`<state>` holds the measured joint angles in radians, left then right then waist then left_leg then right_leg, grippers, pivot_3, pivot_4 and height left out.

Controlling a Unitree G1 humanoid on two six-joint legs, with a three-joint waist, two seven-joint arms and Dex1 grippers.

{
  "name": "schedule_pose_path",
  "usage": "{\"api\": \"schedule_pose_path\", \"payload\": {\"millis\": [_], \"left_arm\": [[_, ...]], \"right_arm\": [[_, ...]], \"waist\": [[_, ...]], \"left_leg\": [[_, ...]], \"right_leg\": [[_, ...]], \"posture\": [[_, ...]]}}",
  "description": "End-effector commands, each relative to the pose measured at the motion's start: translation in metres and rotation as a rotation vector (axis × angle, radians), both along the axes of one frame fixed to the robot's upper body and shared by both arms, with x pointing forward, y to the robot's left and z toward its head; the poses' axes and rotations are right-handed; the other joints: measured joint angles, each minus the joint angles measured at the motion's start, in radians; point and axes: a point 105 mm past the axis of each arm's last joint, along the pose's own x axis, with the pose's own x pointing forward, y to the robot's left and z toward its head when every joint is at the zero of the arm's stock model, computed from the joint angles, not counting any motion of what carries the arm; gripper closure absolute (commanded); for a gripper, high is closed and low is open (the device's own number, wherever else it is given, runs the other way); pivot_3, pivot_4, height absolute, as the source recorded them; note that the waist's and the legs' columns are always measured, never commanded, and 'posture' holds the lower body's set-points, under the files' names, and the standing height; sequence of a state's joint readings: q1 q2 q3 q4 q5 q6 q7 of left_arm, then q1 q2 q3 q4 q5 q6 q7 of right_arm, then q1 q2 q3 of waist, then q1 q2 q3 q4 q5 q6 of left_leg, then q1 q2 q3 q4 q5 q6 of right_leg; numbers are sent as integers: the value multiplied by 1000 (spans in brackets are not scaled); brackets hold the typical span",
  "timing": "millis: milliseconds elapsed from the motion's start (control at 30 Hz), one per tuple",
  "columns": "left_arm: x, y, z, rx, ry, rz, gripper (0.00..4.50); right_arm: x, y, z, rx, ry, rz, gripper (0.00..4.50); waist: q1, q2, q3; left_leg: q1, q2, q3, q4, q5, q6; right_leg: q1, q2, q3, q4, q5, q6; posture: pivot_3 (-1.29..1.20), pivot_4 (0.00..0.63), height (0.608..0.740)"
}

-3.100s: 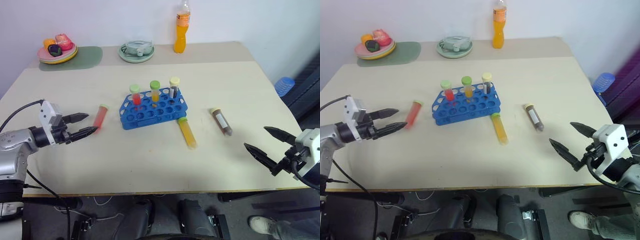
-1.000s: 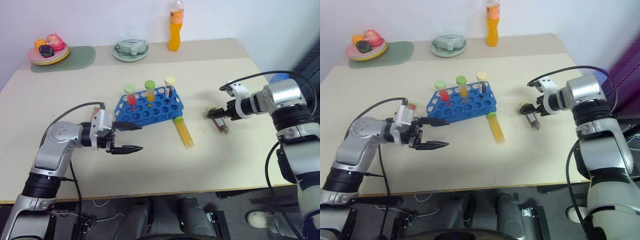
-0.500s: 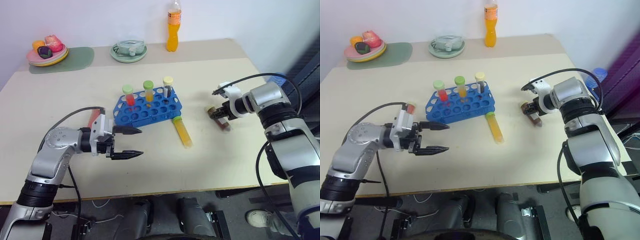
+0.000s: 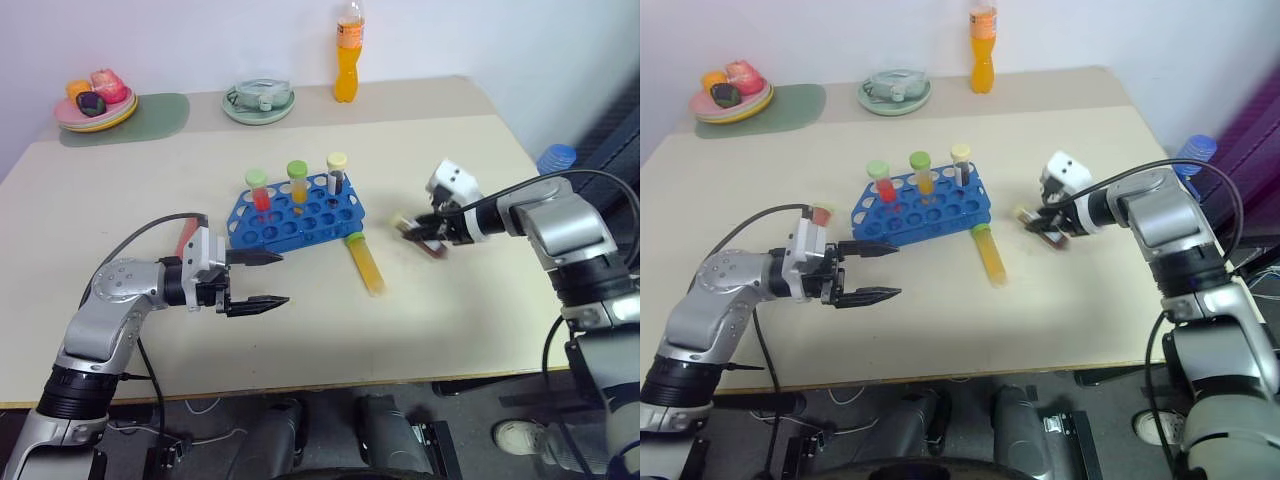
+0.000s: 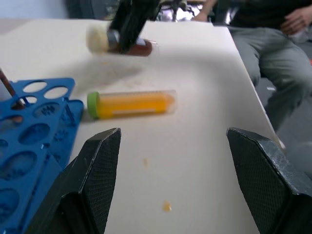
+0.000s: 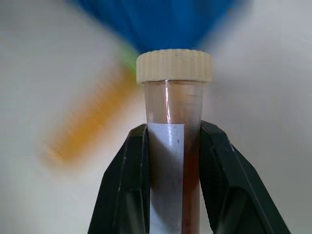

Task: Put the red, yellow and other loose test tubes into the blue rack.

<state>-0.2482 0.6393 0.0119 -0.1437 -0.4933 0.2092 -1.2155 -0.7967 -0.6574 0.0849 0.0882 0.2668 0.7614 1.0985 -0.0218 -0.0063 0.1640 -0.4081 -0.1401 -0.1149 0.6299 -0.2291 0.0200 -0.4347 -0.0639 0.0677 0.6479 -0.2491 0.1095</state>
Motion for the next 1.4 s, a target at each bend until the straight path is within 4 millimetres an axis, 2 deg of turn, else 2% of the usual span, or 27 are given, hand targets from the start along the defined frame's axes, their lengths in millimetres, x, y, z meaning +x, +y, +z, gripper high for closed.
{"api": "schedule_pose_path", "payload": {"millis": [33, 133, 267, 400, 567, 900, 1133, 1400], "left_arm": [[4, 7, 5, -37, -37, 55, 985], [9, 12, 6, -72, -39, 102, 985], [11, 17, 6, -82, -47, 139, 985], [15, 23, 8, -105, -52, 188, 985], [22, 35, 14, -156, -83, 301, 985], [27, 50, 17, -189, -118, 432, 985], [27, 51, 18, -216, -129, 486, 985], [28, 53, 16, -226, -127, 505, 985]], "right_arm": [[-2, 21, 38, 196, -244, 15, 3690], [7, 37, 48, 359, -393, -24, 3690], [20, 55, 53, 498, -479, -89, 3690], [25, 73, 48, 574, -515, -107, 3690], [30, 85, 24, 624, -478, -139, 3690], [37, 92, -14, 642, -424, -205, 3690], [48, 81, -35, 611, -431, -289, 3690], [46, 62, -32, 640, -467, -321, 3690]], "waist": [[5, -1, 0], [9, -1, -1], [10, -1, -1], [6, -1, -1], [2, -1, -1], [2, -1, -1], [1, 0, -1], [2, 0, -1]], "left_leg": [[0, 0, 0, 0, 0, 0], [0, 0, 0, 1, 0, 0], [0, 0, 0, 1, 1, -1], [0, 0, 0, 0, 2, -3], [0, 0, 0, 0, 2, -4], [0, 0, 0, 0, 3, -4], [1, 0, 0, 0, 3, -5], [2, 0, 0, 0, 3, -5]], "right_leg": [[0, 0, 0, 0, 0, 0], [1, 0, 0, 0, 0, 0], [1, 0, -1, 0, 0, 0], [0, 0, -2, 0, 0, -1], [-1, 1, -2, 1, 0, -1], [-1, 1, -2, 1, 0, -1], [0, 1, -2, 1, 0, -1], [1, 1, -2, 2, 1, -1]], "posture": [[0, 150, 740], [0, 150, 740], [0, 150, 740], [0, 150, 740], [0, 150, 740], [0, 150, 740], [0, 150, 740], [0, 150, 740]]}}
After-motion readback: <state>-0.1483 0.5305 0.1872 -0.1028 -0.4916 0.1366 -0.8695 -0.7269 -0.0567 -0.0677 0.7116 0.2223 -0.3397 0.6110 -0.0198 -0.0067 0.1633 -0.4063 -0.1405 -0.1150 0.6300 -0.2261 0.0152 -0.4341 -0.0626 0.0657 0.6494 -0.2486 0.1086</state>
